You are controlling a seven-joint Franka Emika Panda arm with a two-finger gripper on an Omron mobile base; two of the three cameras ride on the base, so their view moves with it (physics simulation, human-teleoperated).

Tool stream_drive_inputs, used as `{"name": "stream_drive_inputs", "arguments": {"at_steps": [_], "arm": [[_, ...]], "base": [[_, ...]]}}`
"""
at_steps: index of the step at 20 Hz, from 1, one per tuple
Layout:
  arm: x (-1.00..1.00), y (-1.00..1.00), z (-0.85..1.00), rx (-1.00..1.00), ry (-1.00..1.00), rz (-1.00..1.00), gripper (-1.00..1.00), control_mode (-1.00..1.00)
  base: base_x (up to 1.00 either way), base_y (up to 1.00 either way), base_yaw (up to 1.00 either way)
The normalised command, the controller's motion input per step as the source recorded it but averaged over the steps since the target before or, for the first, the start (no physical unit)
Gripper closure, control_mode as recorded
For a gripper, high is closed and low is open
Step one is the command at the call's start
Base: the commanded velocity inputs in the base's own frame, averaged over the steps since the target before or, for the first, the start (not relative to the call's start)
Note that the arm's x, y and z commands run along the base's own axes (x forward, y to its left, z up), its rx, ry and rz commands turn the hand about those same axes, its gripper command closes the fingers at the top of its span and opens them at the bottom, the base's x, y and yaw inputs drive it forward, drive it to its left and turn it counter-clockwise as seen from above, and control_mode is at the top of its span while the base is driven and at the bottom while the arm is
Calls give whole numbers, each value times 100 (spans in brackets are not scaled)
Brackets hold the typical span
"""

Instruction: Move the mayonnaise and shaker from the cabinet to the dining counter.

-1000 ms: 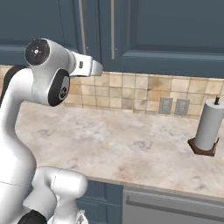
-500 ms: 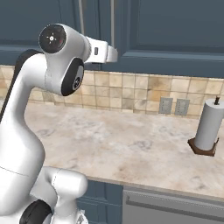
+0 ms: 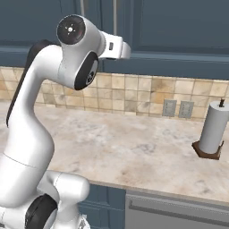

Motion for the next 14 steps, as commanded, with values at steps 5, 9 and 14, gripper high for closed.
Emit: {"name": "stream_drive_inputs", "arguments": {"at_steps": [5,9,14], "arm": [[35,0,0,5,0,0,-100,-100],[44,0,0,5,0,0,-100,-100],[42,0,0,3,-2,0,-100,-100]], "base": [[0,0,0],[0,0,0],[0,0,0]]}}
